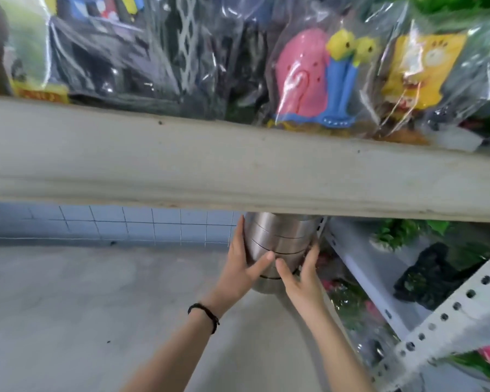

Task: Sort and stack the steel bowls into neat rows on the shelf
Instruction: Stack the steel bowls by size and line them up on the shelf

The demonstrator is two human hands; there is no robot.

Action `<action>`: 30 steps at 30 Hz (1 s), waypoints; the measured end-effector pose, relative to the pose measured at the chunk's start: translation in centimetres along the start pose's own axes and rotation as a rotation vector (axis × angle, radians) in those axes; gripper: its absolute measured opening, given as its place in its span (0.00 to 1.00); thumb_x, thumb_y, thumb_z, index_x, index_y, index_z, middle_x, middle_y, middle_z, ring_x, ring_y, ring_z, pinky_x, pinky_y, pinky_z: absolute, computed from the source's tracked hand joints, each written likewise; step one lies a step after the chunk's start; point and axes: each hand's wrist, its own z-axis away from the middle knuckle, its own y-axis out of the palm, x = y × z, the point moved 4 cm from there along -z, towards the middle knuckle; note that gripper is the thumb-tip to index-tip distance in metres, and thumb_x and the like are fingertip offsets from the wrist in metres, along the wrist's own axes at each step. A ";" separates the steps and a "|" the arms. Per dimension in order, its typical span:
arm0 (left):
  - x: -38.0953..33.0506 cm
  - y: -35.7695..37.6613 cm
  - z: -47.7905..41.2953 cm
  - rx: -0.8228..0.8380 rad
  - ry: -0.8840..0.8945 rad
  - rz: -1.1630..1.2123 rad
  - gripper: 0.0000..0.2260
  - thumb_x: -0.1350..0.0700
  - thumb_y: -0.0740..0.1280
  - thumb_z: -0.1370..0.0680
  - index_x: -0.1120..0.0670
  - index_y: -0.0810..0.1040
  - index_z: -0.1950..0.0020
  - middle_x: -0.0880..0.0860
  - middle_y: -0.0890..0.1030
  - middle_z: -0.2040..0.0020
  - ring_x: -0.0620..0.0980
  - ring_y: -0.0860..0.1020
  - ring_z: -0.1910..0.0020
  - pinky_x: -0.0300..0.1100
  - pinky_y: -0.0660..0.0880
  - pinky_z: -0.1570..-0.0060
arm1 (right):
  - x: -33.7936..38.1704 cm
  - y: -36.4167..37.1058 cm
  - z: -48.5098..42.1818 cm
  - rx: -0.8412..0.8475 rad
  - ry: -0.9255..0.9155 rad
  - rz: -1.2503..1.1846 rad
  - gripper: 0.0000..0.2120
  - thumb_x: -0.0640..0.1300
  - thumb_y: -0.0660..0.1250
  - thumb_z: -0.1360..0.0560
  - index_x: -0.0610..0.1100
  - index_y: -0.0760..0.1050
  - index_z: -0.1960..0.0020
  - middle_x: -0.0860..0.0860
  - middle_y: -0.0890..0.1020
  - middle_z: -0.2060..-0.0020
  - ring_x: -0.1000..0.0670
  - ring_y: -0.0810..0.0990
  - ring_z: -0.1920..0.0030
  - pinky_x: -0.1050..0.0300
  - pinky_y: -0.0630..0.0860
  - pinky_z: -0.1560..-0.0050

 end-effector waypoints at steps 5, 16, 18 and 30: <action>-0.5 0.3 0.3 -0.022 0.001 0.011 0.46 0.39 0.66 0.30 0.51 0.42 0.22 0.47 0.53 0.22 0.46 0.53 0.23 0.54 0.55 0.25 | 0.4 0.9 -0.1 0.006 -0.026 -0.140 0.57 0.71 0.69 0.35 0.49 0.39 0.21 0.51 0.51 0.21 0.55 0.54 0.22 0.50 0.56 0.23; -2.2 -4.6 5.4 -0.180 0.001 0.126 0.44 0.38 0.67 0.33 0.45 0.50 0.23 0.46 0.61 0.25 0.47 0.59 0.25 0.53 0.60 0.26 | 4.6 5.1 3.5 0.101 -0.101 -0.291 0.48 0.58 0.70 0.31 0.55 0.43 0.22 0.53 0.59 0.23 0.55 0.62 0.24 0.47 0.64 0.25; -2.6 -6.8 7.1 -0.235 0.013 0.128 0.43 0.39 0.69 0.34 0.45 0.51 0.24 0.48 0.62 0.26 0.46 0.61 0.26 0.52 0.62 0.27 | 6.0 6.8 4.6 0.129 -0.118 -0.309 0.46 0.55 0.69 0.30 0.55 0.44 0.22 0.53 0.60 0.23 0.54 0.62 0.24 0.44 0.63 0.26; -5.7 -24.2 21.9 -0.465 0.083 -0.016 0.35 0.41 0.71 0.34 0.39 0.57 0.31 0.53 0.65 0.30 0.48 0.67 0.30 0.52 0.68 0.31 | 14.6 22.3 16.3 0.393 -0.128 -0.449 0.45 0.61 0.72 0.33 0.60 0.46 0.26 0.54 0.62 0.25 0.60 0.67 0.29 0.62 0.70 0.32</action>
